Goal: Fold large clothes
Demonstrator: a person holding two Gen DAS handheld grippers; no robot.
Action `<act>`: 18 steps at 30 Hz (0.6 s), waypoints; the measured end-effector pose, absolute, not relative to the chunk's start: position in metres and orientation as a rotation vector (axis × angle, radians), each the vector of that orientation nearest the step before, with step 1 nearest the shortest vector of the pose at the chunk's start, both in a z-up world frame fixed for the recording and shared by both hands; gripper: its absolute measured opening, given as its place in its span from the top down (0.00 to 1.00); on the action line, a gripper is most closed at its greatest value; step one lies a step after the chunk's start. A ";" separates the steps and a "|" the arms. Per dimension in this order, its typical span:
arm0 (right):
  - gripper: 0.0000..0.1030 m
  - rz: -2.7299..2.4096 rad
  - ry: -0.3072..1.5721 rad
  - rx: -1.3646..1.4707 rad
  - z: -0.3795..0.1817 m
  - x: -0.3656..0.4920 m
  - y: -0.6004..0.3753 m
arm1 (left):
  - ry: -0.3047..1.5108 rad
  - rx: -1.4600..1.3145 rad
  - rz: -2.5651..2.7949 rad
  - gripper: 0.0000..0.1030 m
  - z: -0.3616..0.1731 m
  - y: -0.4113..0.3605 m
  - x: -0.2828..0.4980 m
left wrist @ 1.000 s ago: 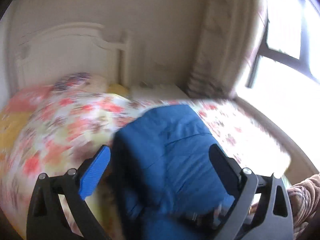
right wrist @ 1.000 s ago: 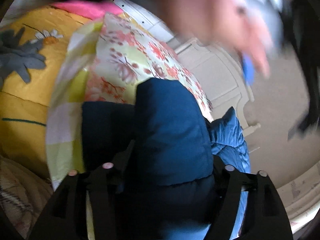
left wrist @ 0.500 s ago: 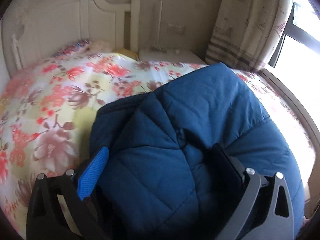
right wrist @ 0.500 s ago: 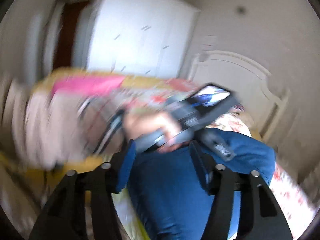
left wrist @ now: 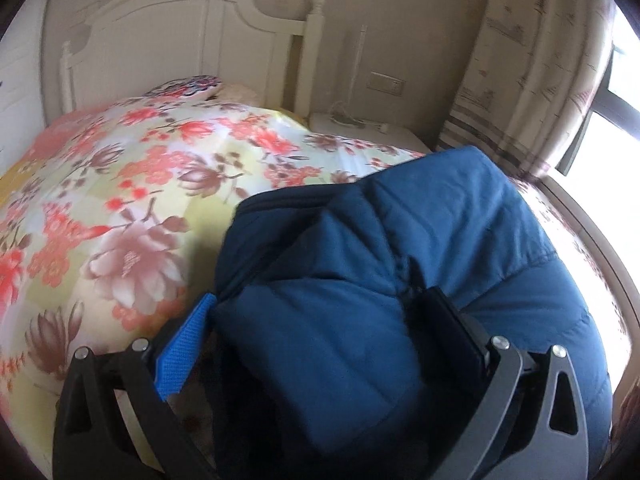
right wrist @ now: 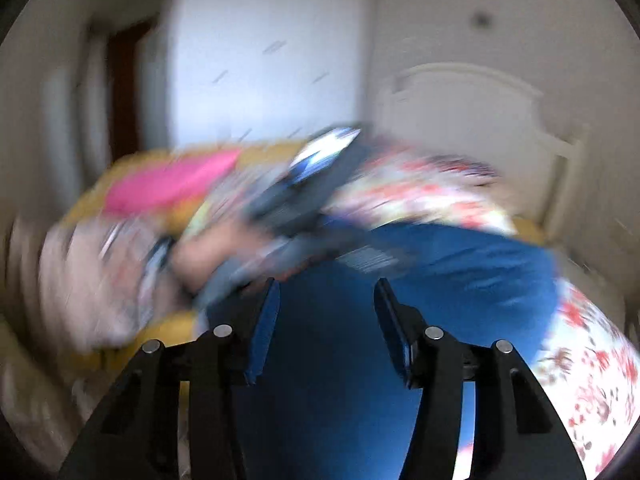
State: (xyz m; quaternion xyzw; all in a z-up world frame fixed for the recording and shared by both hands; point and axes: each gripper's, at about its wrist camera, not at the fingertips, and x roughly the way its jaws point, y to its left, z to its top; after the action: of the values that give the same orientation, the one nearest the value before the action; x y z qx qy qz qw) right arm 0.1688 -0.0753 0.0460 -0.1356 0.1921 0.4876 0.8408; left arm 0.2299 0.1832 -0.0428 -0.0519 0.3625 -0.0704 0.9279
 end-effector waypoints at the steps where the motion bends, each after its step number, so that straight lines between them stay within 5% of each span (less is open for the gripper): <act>1: 0.49 0.971 0.389 -0.204 0.057 0.192 -0.089 | 0.744 -0.119 -0.133 0.02 -0.044 0.186 0.230; 8: 0.49 0.697 0.523 -0.039 0.049 0.349 -0.093 | 0.755 -0.139 -0.133 0.02 -0.046 0.189 0.230; 10: 0.48 0.695 0.777 -0.184 0.001 0.384 -0.057 | 0.758 -0.149 -0.127 0.02 -0.046 0.191 0.231; 18: 0.49 0.578 0.598 -0.147 0.040 0.374 -0.065 | 0.789 -0.258 -0.154 0.02 -0.056 0.207 0.236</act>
State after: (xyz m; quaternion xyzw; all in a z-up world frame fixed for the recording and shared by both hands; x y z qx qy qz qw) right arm 0.3744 -0.0655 0.0395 -0.0716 0.2901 0.2804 0.9122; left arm 0.2357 0.2073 -0.0557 -0.1253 0.3829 -0.0748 0.9122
